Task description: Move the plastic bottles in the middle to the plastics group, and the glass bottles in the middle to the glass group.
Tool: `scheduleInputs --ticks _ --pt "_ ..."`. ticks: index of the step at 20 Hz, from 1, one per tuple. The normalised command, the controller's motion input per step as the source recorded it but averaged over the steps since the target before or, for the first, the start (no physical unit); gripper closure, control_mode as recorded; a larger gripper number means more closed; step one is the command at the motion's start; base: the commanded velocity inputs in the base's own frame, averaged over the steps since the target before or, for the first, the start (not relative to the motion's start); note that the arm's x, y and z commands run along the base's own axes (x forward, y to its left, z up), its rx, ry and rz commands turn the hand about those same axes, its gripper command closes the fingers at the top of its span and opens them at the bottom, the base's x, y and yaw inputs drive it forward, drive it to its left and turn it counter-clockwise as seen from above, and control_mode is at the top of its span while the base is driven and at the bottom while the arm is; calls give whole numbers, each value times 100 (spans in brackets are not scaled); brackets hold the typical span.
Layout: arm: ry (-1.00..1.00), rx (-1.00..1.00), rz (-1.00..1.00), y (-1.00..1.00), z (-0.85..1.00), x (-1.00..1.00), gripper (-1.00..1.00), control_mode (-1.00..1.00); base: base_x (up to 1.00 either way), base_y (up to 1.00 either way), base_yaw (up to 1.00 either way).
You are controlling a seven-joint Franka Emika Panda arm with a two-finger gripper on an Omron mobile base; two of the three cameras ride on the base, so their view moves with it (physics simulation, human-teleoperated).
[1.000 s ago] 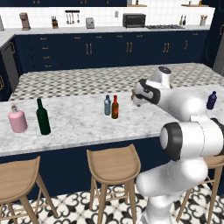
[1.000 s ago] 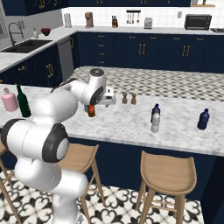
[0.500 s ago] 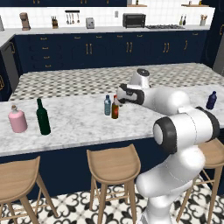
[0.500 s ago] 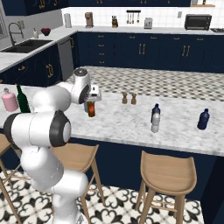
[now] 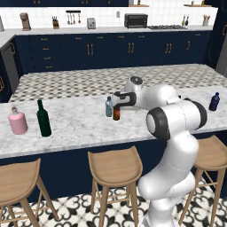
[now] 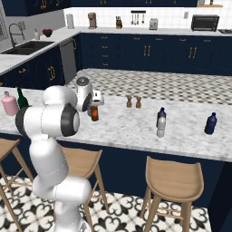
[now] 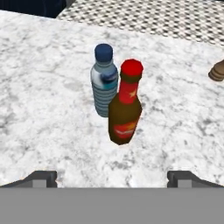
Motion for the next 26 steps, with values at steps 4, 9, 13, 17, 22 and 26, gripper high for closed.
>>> scheduleInputs --ticks 4,9,13,17,22,26 --pt "-5 0 0 0 -6 26 -100 -100 0 0 0" --pt "4 0 0 0 0 31 -100 -100 0 0 0" --pt "18 0 0 0 0 39 -100 -100 0 0 0" --pt "10 -2 0 0 -1 11 -100 -100 0 0 0" --pt "-1 0 0 0 -22 0 -100 -100 0 0 0" --pt "-8 0 0 6 -38 3 -100 -100 0 0 0"
